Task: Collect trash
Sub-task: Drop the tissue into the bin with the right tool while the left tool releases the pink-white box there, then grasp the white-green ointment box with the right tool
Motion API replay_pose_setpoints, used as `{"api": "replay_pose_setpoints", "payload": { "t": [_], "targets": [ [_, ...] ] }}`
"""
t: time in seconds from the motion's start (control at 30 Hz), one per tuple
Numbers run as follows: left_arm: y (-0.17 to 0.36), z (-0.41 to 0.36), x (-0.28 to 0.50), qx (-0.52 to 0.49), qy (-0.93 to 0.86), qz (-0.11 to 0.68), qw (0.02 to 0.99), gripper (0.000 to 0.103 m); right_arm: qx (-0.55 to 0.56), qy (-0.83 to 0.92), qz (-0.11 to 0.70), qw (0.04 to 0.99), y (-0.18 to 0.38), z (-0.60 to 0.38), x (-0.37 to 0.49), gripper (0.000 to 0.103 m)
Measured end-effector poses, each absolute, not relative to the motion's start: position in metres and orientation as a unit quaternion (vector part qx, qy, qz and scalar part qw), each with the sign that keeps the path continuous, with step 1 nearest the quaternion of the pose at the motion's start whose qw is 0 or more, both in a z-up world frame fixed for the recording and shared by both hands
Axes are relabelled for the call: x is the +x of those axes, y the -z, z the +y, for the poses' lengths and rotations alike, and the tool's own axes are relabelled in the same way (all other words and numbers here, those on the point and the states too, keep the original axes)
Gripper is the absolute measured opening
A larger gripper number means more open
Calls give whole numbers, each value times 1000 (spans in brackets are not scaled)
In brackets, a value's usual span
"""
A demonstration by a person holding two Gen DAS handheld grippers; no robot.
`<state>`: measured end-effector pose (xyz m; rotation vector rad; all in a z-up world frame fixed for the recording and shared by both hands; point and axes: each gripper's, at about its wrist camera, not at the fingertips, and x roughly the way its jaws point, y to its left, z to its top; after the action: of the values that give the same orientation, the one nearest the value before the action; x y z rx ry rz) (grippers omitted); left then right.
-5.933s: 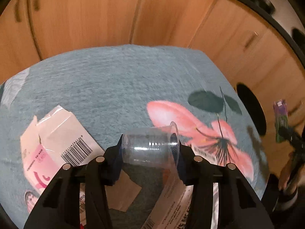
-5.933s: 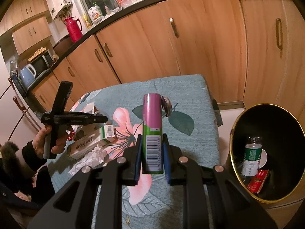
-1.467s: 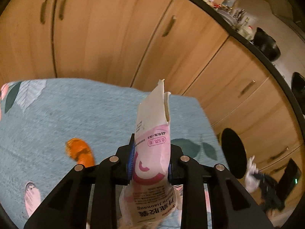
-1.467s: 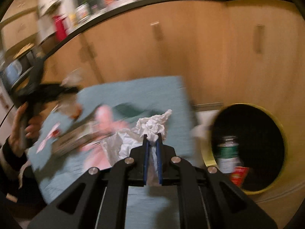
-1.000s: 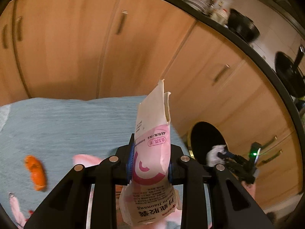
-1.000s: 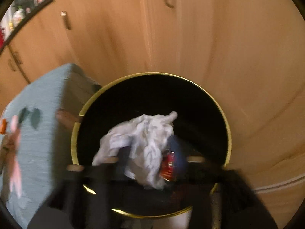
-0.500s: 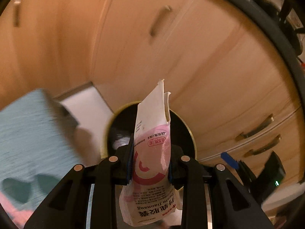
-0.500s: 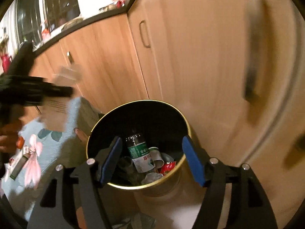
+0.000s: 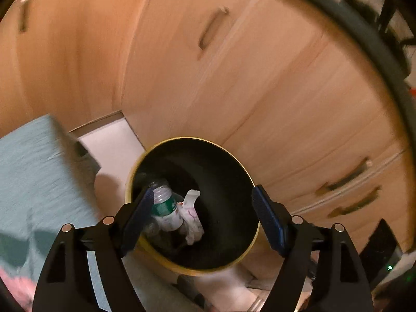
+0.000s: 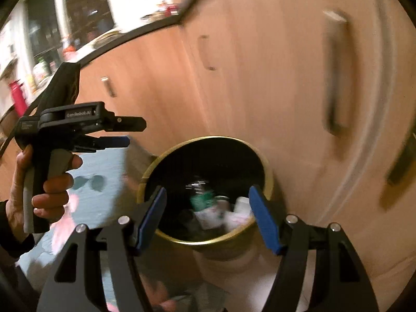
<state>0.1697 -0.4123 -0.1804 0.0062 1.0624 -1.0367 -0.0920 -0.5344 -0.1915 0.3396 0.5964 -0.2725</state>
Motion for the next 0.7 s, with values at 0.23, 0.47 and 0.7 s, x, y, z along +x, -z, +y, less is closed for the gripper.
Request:
{"api": "replay_pose_setpoints", "payload": {
  "t": [0.23, 0.47, 0.7],
  "targets": [
    [163, -236, 173, -35, 396, 457, 796, 74, 88, -51, 319, 942, 170, -407, -20, 69],
    [149, -32, 177, -22, 228, 404, 886, 77, 6, -208, 407, 890, 182, -261, 54, 82],
    [158, 76, 185, -35, 161, 390, 906, 78, -44, -283, 449, 846, 195, -184, 82, 82]
  ]
}}
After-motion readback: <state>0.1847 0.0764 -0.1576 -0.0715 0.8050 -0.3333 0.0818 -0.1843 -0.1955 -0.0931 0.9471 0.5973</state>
